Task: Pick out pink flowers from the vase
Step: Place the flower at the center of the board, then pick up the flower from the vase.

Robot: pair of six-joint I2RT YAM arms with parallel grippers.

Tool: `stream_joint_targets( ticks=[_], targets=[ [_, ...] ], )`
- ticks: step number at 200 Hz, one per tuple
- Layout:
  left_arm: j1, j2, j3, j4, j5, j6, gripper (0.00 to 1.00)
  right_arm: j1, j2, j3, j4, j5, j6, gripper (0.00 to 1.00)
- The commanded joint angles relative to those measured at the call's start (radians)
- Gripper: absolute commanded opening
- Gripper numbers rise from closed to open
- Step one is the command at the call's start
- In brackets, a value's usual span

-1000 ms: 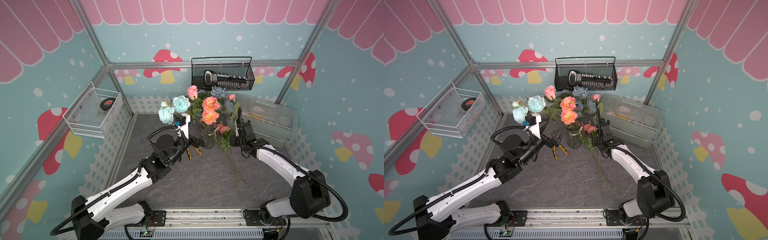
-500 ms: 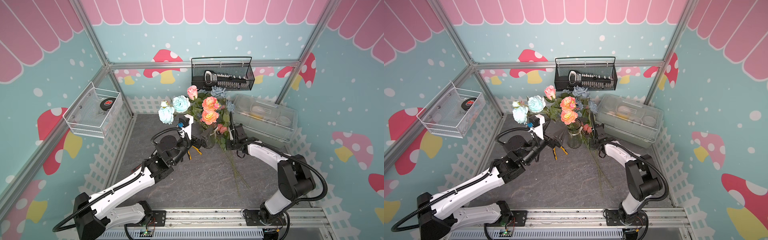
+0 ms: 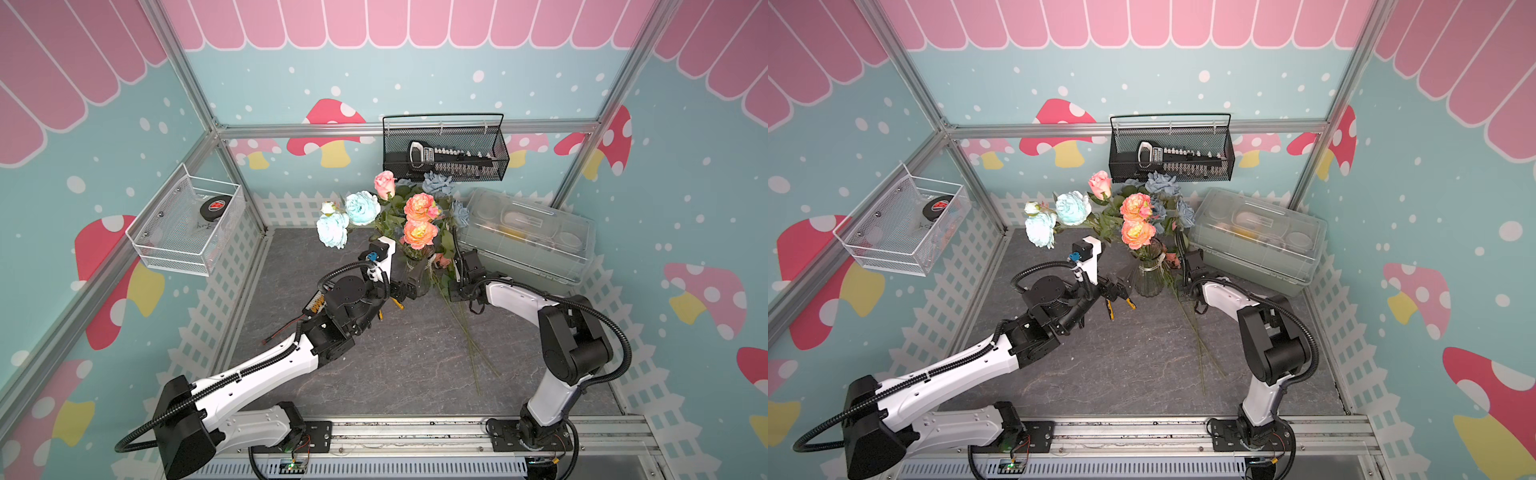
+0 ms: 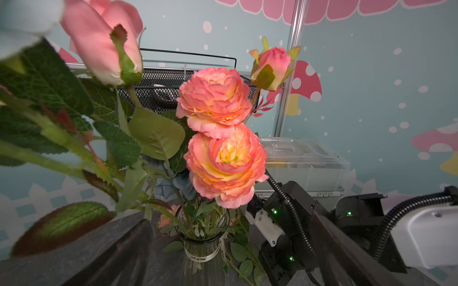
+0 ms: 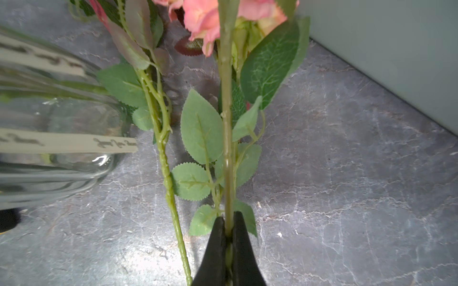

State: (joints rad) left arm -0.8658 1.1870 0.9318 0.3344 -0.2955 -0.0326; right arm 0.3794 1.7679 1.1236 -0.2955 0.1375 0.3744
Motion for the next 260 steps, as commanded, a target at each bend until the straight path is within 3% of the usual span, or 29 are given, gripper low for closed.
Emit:
stream_joint_targets(
  ticks=[1,25,55,71,81,96,132,167,220,260],
  targets=[
    [-0.002,0.001,-0.004,0.002,-0.056,0.025,0.99,0.001,0.003,0.02,-0.013,0.012,0.019,0.04],
    [-0.001,-0.004,-0.04,0.025,-0.091,0.026,0.99,0.001,-0.007,0.021,-0.013,0.019,0.032,0.2],
    [-0.001,0.019,-0.06,0.055,-0.127,0.027,0.99,0.001,-0.052,0.019,-0.023,0.027,0.049,0.32],
    [-0.001,0.049,-0.068,0.088,-0.128,0.03,0.99,0.001,-0.112,0.003,-0.018,0.034,0.061,0.46],
    [-0.001,0.072,-0.082,0.143,-0.121,0.044,0.99,0.001,-0.165,-0.016,-0.008,0.04,0.069,0.59],
    [-0.002,0.123,-0.104,0.252,-0.109,0.067,0.99,0.001,-0.246,-0.044,0.001,0.061,0.079,0.67],
    [-0.012,0.261,-0.095,0.412,-0.153,0.123,0.97,0.001,-0.444,-0.133,0.021,0.105,0.09,0.69],
    [-0.029,0.363,-0.126,0.682,-0.21,0.235,0.81,0.001,-0.603,-0.204,0.03,0.113,0.084,0.7],
    [-0.03,0.473,-0.036,0.759,-0.253,0.322,0.8,0.0,-0.704,-0.231,0.01,0.112,0.075,0.69],
    [-0.024,0.543,0.02,0.8,-0.27,0.36,0.7,0.001,-0.734,-0.235,-0.004,0.108,0.066,0.69]
  ],
)
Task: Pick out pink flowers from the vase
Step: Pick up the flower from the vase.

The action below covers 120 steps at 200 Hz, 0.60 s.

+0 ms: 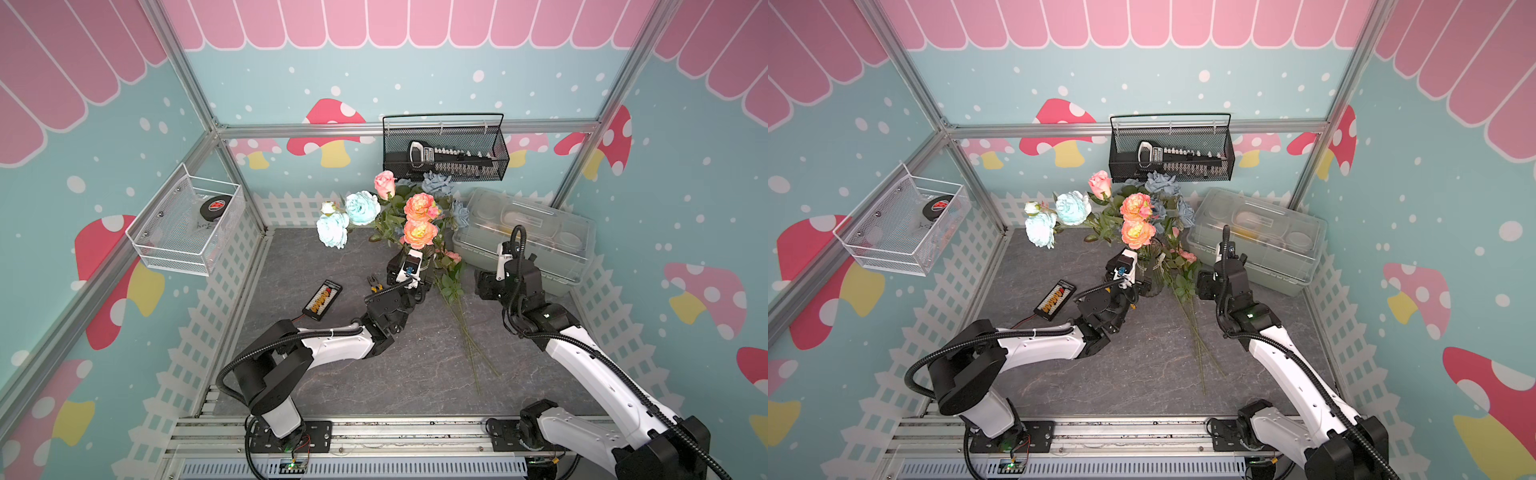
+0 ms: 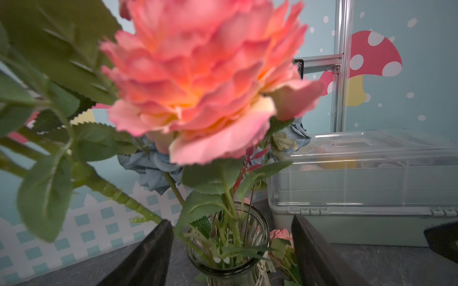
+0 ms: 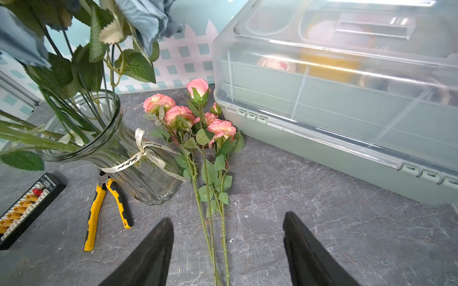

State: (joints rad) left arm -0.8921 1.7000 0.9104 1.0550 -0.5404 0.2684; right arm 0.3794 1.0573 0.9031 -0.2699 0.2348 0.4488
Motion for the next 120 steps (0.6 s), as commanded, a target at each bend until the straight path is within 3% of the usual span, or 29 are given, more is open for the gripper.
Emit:
stream_joint_targets(
  ticks=[1,23,60,81,100,120],
  targets=[
    [0.002,0.031,0.042,0.079,-0.025,0.06,0.69,0.001,-0.023,-0.014,-0.03,0.011,-0.009,0.69],
    [0.007,0.05,0.065,0.078,-0.036,0.064,0.59,0.001,-0.038,-0.019,-0.033,0.011,-0.01,0.69],
    [0.029,0.053,0.072,0.07,-0.031,0.021,0.57,0.001,-0.049,-0.012,-0.042,0.011,-0.013,0.69],
    [0.043,0.054,0.08,0.051,-0.013,-0.014,0.51,0.001,-0.049,-0.01,-0.042,0.009,-0.016,0.69],
    [0.044,0.065,0.086,0.053,0.003,-0.014,0.4,0.001,-0.046,-0.008,-0.043,0.008,-0.017,0.69],
    [0.045,0.079,0.108,0.039,0.002,-0.012,0.37,0.0,-0.044,-0.009,-0.043,0.005,-0.017,0.69]
  ],
)
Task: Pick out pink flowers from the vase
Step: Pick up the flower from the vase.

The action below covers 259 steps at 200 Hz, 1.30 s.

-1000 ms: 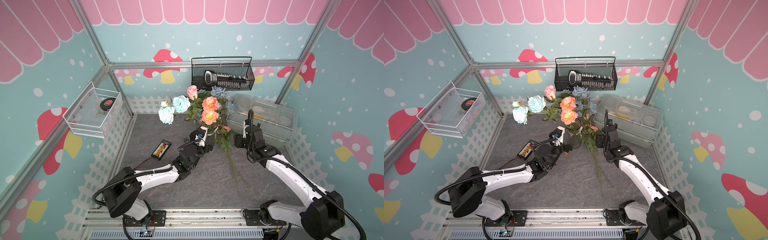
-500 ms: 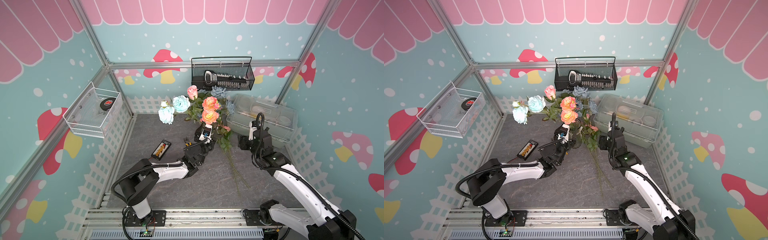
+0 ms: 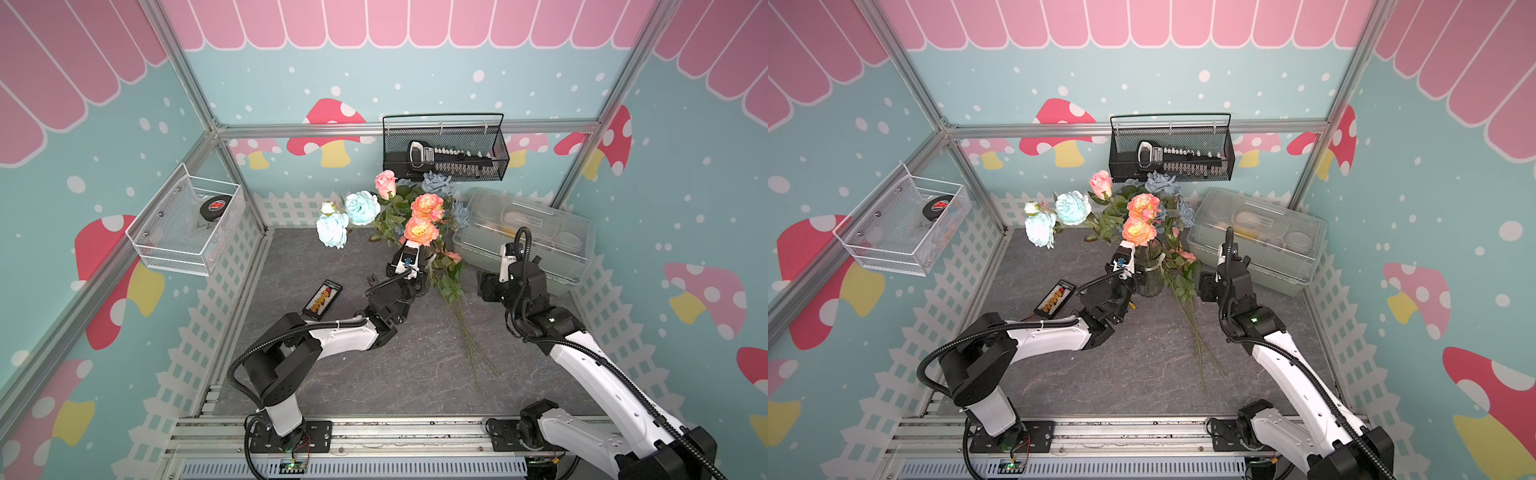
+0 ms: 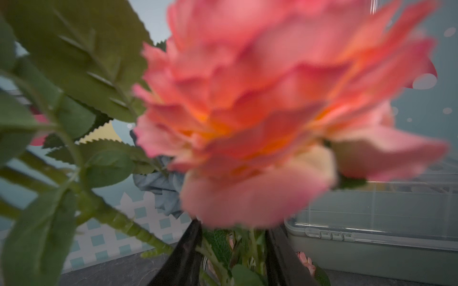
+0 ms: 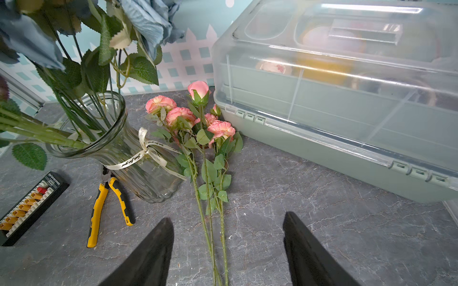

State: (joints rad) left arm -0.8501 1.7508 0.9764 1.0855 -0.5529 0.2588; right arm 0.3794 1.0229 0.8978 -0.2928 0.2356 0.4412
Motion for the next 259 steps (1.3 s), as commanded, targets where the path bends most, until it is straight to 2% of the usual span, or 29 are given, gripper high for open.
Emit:
stream_joint_targets(
  ticks=[1,21,61,91,109,173,206,223,242,259],
  targets=[
    [0.003,0.029,0.043,0.008,0.015,-0.003,0.37,0.001,-0.011,-0.003,-0.02,0.005,-0.009,0.69],
    [0.005,0.036,0.054,0.004,0.01,-0.008,0.33,0.0,-0.016,-0.001,-0.025,0.007,-0.013,0.69],
    [0.005,-0.009,0.047,-0.024,0.03,-0.029,0.11,0.0,-0.029,-0.002,-0.031,0.014,-0.018,0.69],
    [0.005,-0.053,0.036,-0.052,0.043,-0.033,0.07,0.001,-0.026,0.004,-0.03,0.005,-0.019,0.69],
    [0.005,-0.092,0.024,-0.106,0.066,-0.04,0.02,0.001,-0.028,0.001,-0.027,0.004,-0.02,0.69],
    [0.005,-0.223,0.041,-0.285,0.158,-0.049,0.05,0.001,-0.032,-0.006,-0.015,-0.004,-0.02,0.69],
    [0.005,-0.208,0.07,-0.326,0.163,-0.031,0.06,0.0,-0.027,-0.008,-0.007,-0.018,-0.013,0.69],
    [0.005,-0.207,0.071,-0.324,0.163,-0.033,0.04,0.001,-0.034,-0.006,-0.01,-0.022,-0.014,0.69],
    [0.005,-0.236,0.076,-0.34,0.177,-0.041,0.05,0.001,-0.055,-0.01,0.0,-0.049,-0.023,0.68],
    [0.005,-0.28,0.097,-0.402,0.191,-0.046,0.06,0.001,-0.078,-0.025,0.039,-0.124,-0.04,0.69]
  ],
)
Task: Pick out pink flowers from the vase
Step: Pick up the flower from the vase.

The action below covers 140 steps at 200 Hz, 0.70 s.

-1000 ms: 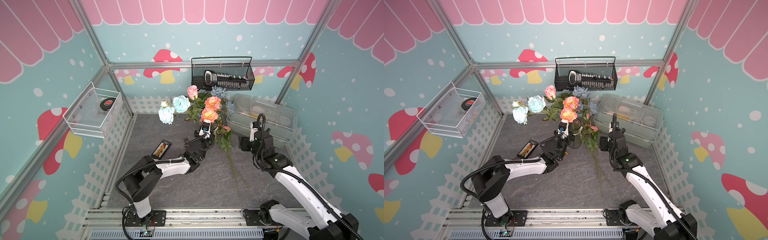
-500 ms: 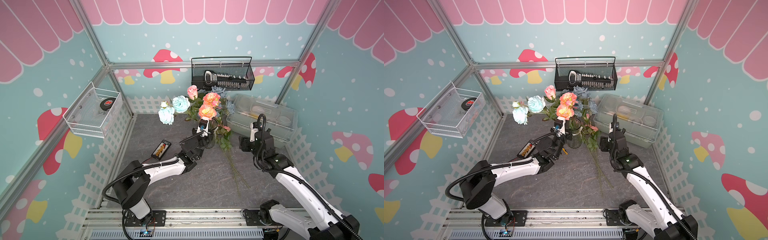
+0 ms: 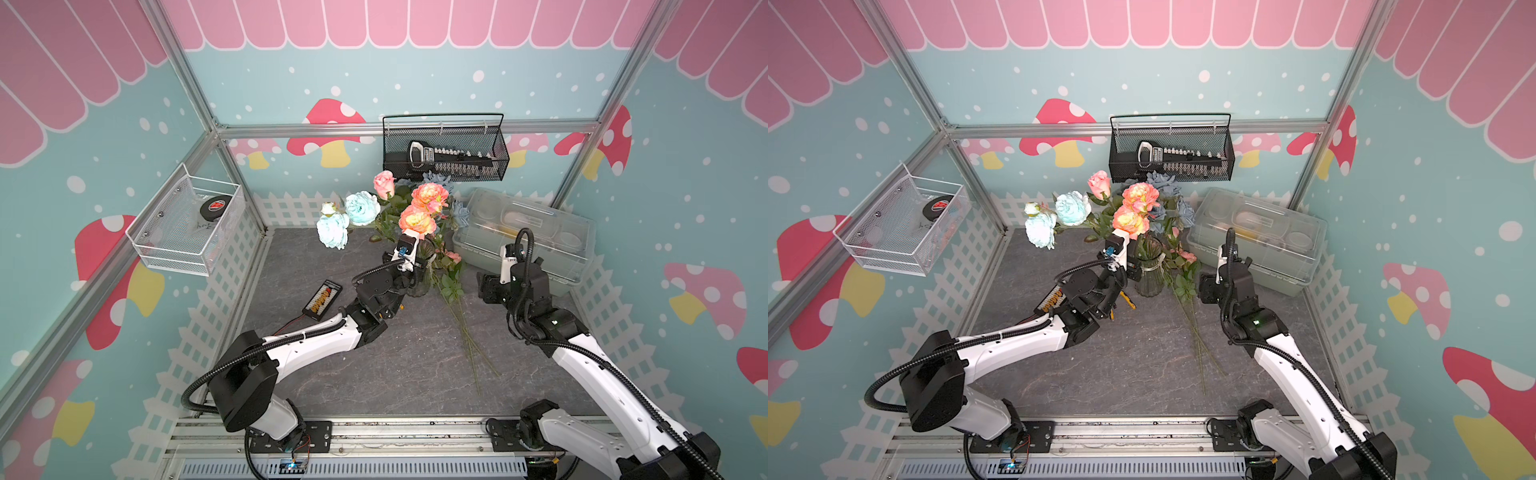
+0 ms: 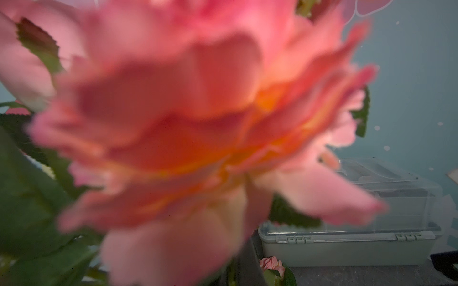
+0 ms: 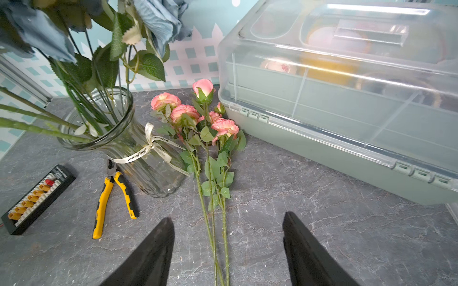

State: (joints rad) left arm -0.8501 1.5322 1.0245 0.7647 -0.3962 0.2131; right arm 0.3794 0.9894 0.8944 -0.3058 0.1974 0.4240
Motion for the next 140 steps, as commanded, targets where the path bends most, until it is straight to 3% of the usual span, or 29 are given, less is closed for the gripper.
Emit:
stream_joint_targets(
  ticks=[1,68,87,101,140],
  targets=[
    [0.005,-0.064,0.05,-0.086,0.036,0.0,0.05,0.001,-0.046,-0.022,0.054,-0.09,-0.023,0.69],
    [0.009,-0.271,0.184,-0.459,0.232,-0.085,0.06,0.001,-0.085,-0.047,0.235,-0.475,-0.035,0.77],
    [0.014,-0.3,0.244,-0.581,0.264,-0.121,0.05,0.001,-0.105,-0.053,0.29,-0.582,-0.02,0.89],
    [0.021,-0.311,0.293,-0.67,0.296,-0.16,0.05,0.001,-0.128,-0.057,0.332,-0.659,-0.003,0.97],
    [0.088,-0.305,0.381,-0.835,0.462,-0.345,0.04,0.001,-0.147,-0.038,0.388,-0.856,0.035,0.99]
  ],
)
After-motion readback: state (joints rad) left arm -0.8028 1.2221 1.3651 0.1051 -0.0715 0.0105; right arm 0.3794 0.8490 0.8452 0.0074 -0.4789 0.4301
